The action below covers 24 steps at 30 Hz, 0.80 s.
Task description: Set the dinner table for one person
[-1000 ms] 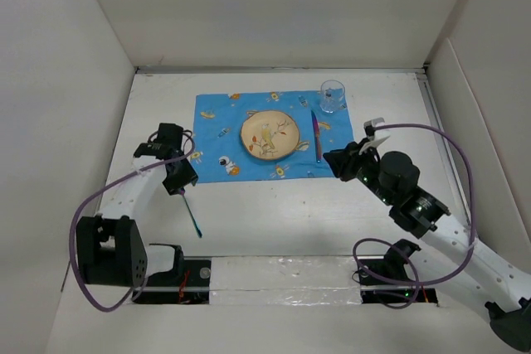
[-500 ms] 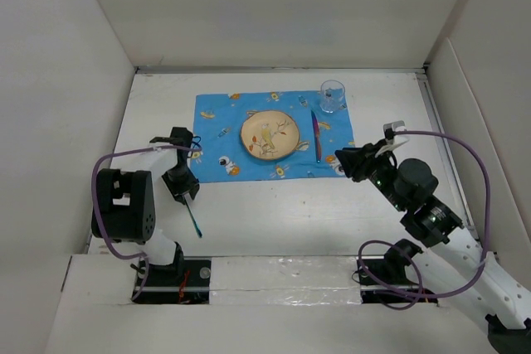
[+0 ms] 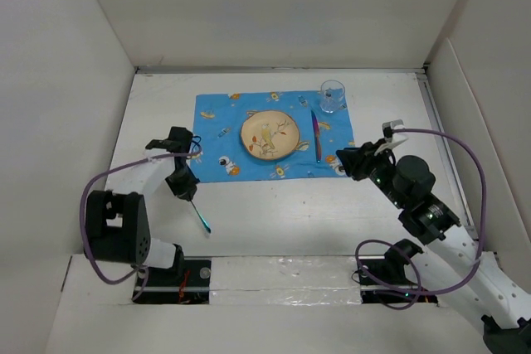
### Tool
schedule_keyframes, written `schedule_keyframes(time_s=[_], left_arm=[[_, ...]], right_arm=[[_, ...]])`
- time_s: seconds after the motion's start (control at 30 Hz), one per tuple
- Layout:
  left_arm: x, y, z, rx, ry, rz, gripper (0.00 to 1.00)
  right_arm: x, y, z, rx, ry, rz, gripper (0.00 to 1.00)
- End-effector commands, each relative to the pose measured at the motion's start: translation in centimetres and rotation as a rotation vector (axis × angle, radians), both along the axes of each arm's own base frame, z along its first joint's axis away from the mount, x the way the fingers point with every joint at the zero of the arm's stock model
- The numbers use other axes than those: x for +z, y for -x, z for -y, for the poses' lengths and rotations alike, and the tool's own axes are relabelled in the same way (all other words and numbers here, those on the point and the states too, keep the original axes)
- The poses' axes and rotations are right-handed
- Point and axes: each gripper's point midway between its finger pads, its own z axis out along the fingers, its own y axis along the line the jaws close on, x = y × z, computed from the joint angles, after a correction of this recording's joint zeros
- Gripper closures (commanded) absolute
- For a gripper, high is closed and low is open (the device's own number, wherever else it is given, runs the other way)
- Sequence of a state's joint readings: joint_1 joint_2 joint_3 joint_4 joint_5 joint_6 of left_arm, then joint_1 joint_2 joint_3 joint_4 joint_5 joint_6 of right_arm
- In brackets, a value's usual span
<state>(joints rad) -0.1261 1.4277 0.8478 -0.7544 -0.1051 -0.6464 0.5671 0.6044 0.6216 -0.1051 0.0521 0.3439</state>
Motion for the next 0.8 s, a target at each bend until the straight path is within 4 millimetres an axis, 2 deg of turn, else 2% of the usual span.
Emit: schedule_keyframes(time_s=[0.0, 0.03, 0.07, 0.13, 0.17, 0.23, 0.27, 0.33, 0.37, 0.43, 0.5, 0.53, 0.6, 0.63, 0.67, 0.7, 0.73, 0.77], left_arm=[[2.9, 1.3, -0.4, -0.023, -0.011, 0.023, 1.0], [3.7, 0.6, -0.3, -0.036, -0.006, 0.071, 1.0], [5.4, -0.6, -0.1, -0.055, 0.008, 0.149, 1.0], [7.6, -2.9, 0.6, -0.088, 0.038, 0.256, 1.0], [10.4, -5.4, 1.1, -0.11, 0.057, 0.349, 1.0], [13.2, -8.6, 1.0, -0.16, 0.026, 0.447, 1.0], [15.1, -11.1, 0.4, -0.154, -0.025, 0.488, 1.0], [16.2, -13.7, 0.3, -0.202, -0.071, 0.528, 1.0], [16.3, -15.7, 0.2, -0.194, -0.105, 0.525, 1.0], [16.1, -17.8, 0.3, -0.208, -0.118, 0.536, 1.0], [14.8, -20.0, 1.1, -0.23, -0.13, 0.515, 1.0], [12.9, -20.4, 2.7, -0.277, -0.147, 0.464, 1.0], [13.5, -21.9, 4.0, -0.317, -0.237, 0.472, 1.0], [11.5, -21.9, 4.8, -0.353, -0.271, 0.389, 1.0], [12.8, -22.9, 6.9, -0.389, -0.301, 0.423, 1.0], [12.6, -23.1, 8.0, -0.413, -0.31, 0.412, 1.0], [11.3, -23.2, 8.8, -0.437, -0.329, 0.371, 1.0], [12.2, -23.8, 10.3, -0.453, -0.34, 0.403, 1.0]], right_arm=[[0.2, -0.2, -0.3, 0.021, -0.002, 0.01, 0.66], [0.3, -0.2, -0.4, 0.022, -0.004, 0.01, 0.66], [0.2, -0.3, -0.5, 0.025, -0.006, 0.013, 0.66], [-0.2, -0.4, -0.7, 0.031, -0.002, 0.008, 0.66], [0.0, -0.5, -0.7, 0.032, -0.007, 0.019, 0.66], [-0.3, -0.7, -0.8, 0.03, -0.001, 0.009, 0.66], [-0.6, -0.4, -1.3, 0.064, 0.004, -0.002, 0.66], [-0.6, -0.4, -1.3, 0.064, 0.009, -0.005, 0.66], [-0.7, -0.4, -1.3, 0.063, 0.009, -0.005, 0.66], [-1.0, -0.6, -1.1, 0.048, 0.005, -0.006, 0.66], [-1.1, -0.7, -1.2, 0.046, -0.004, 0.0, 0.67], [-1.3, -0.8, -1.2, 0.045, 0.0, -0.003, 0.67], [-1.8, -1.0, -1.3, 0.045, 0.007, -0.018, 0.67], [-1.9, -0.9, -1.6, 0.054, 0.012, -0.021, 0.67], [-2.1, -0.9, -1.6, 0.054, 0.013, -0.026, 0.67], [-2.3, -1.2, -1.5, 0.035, 0.021, -0.033, 0.67], [-2.5, -1.4, -1.5, 0.027, 0.027, -0.037, 0.67], [-2.6, -1.3, -1.7, 0.033, 0.029, -0.039, 0.67]])
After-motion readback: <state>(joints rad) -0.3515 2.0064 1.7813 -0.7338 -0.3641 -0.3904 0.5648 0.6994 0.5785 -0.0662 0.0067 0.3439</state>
